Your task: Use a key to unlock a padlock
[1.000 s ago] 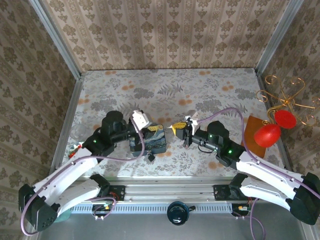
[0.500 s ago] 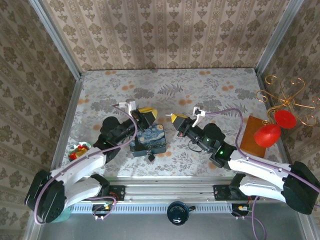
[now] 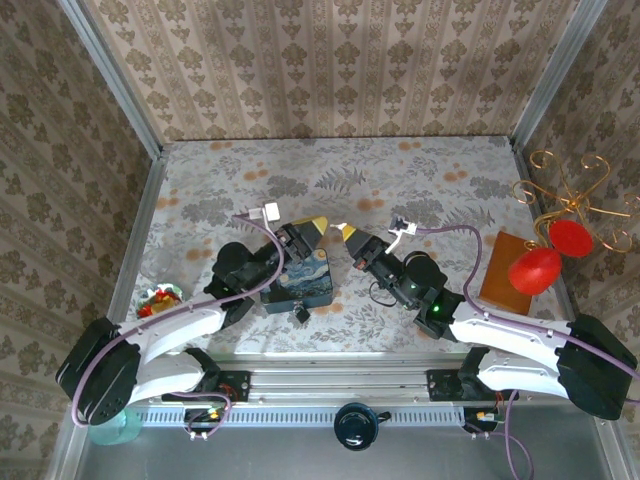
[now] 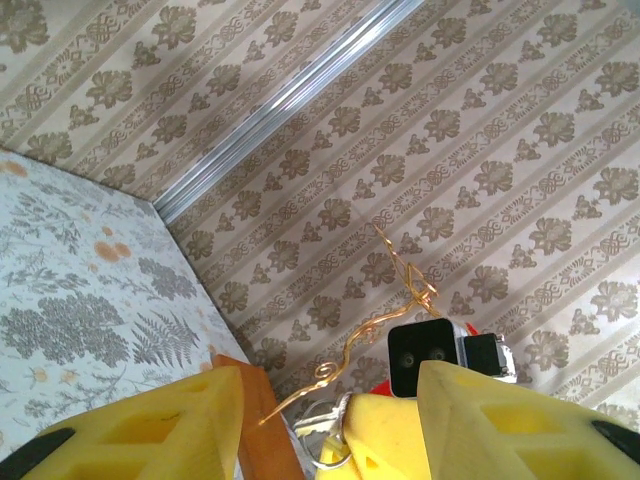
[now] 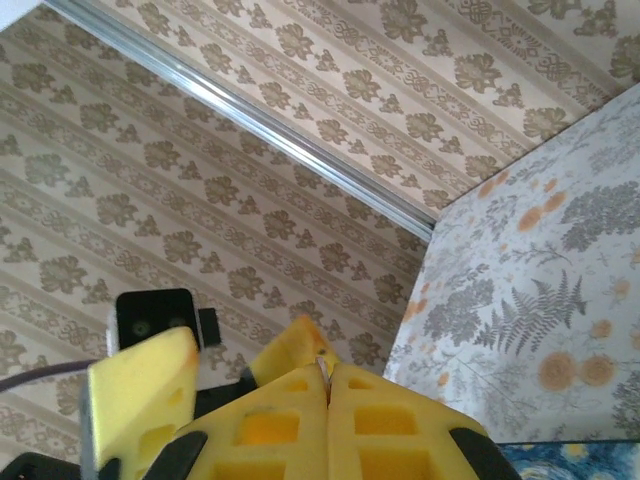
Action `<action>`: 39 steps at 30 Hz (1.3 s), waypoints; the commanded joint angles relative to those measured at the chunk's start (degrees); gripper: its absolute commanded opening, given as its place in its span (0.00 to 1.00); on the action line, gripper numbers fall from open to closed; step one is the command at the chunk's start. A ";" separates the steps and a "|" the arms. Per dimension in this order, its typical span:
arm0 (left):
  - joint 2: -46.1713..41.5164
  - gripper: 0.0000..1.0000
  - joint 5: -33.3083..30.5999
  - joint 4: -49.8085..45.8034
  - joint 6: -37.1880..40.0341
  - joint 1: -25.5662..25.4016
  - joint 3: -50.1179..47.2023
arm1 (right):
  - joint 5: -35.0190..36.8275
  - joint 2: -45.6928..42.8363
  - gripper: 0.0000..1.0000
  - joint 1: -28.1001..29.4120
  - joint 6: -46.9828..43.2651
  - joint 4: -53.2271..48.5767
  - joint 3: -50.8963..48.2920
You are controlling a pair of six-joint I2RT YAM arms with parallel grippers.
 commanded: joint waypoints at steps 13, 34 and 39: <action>2.24 0.36 -2.43 0.96 -3.61 -2.47 3.83 | 1.68 3.81 0.00 1.66 3.23 6.29 2.85; 3.42 0.00 -1.19 1.90 -3.99 -2.38 5.08 | 3.97 4.33 0.00 1.97 4.14 6.12 2.27; 0.53 0.00 -0.50 -12.49 1.60 -0.56 8.36 | 0.29 0.61 0.35 0.27 0.55 -7.24 4.22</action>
